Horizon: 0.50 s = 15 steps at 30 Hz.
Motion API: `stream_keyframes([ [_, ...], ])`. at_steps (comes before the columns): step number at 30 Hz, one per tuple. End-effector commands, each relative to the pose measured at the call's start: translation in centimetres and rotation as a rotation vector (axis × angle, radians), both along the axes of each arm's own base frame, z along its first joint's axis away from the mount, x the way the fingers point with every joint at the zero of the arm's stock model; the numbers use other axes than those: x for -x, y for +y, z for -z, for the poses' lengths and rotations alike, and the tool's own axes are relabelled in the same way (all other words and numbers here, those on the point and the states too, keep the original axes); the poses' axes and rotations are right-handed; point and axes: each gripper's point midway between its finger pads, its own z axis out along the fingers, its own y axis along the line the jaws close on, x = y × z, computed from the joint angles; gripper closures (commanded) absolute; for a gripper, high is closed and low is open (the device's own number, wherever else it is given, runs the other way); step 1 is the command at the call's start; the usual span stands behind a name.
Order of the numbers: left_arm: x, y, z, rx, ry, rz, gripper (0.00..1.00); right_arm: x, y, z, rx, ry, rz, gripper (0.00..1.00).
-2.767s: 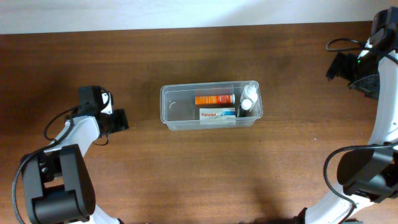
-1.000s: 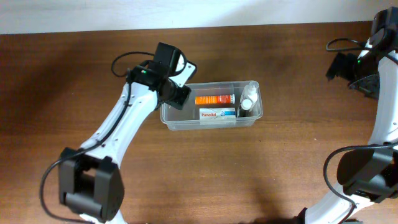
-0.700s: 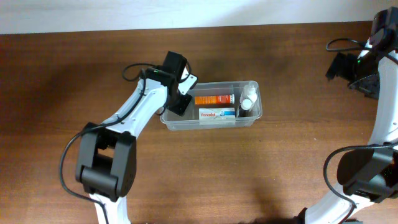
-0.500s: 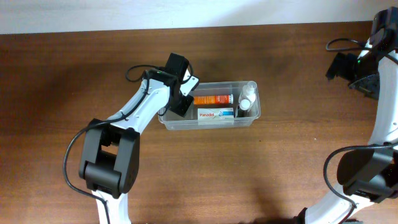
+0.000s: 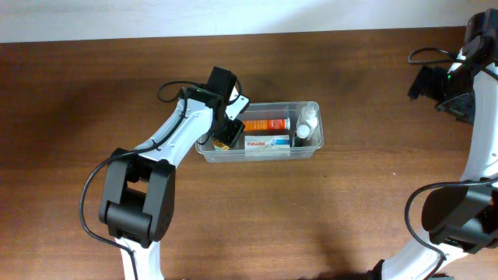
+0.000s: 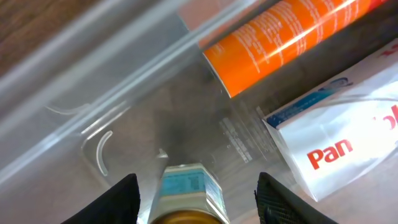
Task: Pack container
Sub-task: 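Carry the gold jar into the container's left end and release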
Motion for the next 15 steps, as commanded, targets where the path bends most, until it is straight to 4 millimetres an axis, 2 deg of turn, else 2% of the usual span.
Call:
stream_keyframes([
  [1, -1.0, 0.1, -1.3, -0.009, -0.012, -0.001, 0.4, -0.1, 0.1, 0.1, -0.004, -0.001, 0.009, 0.02],
  [6, -1.7, -0.2, -4.8, 0.001, -0.019, -0.027, 0.4, -0.1, 0.1, 0.1, -0.004, -0.001, 0.009, 0.02],
  [9, -1.9, -0.2, -7.0, 0.008, -0.024, -0.046, 0.34, -0.1, 0.1, 0.1, -0.004, -0.001, 0.009, 0.02],
  [11, -1.7, -0.2, -8.9, 0.015, -0.025, -0.069, 0.27, -0.1, 0.1, 0.1, -0.004, -0.001, 0.009, 0.02],
  [14, -1.1, 0.1, -11.6, 0.024, -0.034, -0.089, 0.04, -0.1, 0.1, 0.1, -0.004, -0.001, 0.009, 0.02],
  [15, -0.8, 0.2, -12.8, 0.028, -0.042, -0.089, 0.01, -0.1, 0.1, 0.1, -0.004, -0.001, 0.009, 0.02],
])
